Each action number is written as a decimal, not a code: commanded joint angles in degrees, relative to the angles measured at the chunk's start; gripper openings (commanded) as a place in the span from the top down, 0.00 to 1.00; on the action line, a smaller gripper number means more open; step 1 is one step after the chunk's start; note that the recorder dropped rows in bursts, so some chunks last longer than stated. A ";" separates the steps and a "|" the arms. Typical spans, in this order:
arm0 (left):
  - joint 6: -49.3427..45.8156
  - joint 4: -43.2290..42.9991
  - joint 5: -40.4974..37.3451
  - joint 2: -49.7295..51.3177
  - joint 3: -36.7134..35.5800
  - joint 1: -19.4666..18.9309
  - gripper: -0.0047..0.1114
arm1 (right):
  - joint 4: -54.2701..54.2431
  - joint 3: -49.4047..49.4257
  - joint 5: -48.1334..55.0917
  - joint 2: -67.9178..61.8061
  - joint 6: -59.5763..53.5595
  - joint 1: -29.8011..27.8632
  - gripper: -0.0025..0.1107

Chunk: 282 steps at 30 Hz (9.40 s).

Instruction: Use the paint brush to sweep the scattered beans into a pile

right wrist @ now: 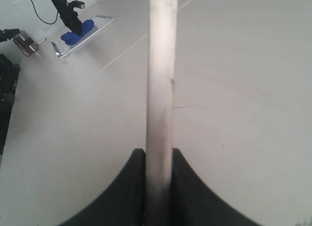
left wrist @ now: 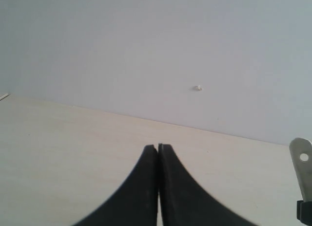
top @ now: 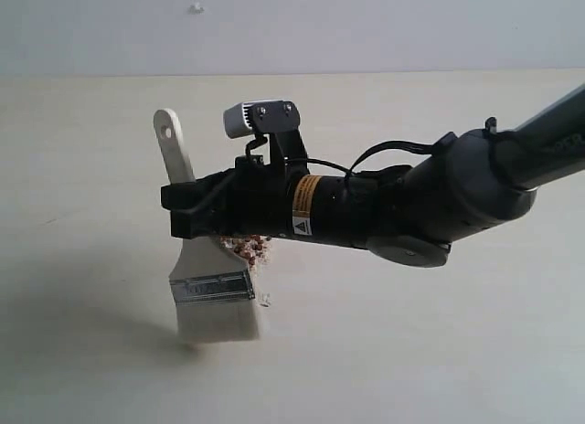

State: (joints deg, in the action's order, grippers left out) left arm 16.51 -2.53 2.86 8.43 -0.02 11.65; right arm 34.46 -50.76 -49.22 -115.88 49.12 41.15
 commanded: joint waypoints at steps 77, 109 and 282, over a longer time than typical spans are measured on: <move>0.20 0.20 -0.07 -0.36 0.02 0.33 0.96 | 10.11 -4.47 19.95 5.77 -6.02 -0.44 0.98; 0.20 0.20 -0.07 -0.36 0.02 0.33 0.96 | 10.37 -4.37 34.94 9.91 -2.31 -0.44 0.98; 0.20 0.20 -0.07 -0.36 0.02 0.33 0.96 | -40.06 -4.50 8.83 -2.88 -26.71 10.84 0.98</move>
State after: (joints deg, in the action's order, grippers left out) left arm 16.51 -2.53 2.86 8.43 -0.02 11.65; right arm -1.12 -55.05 -42.43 -118.96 26.50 51.89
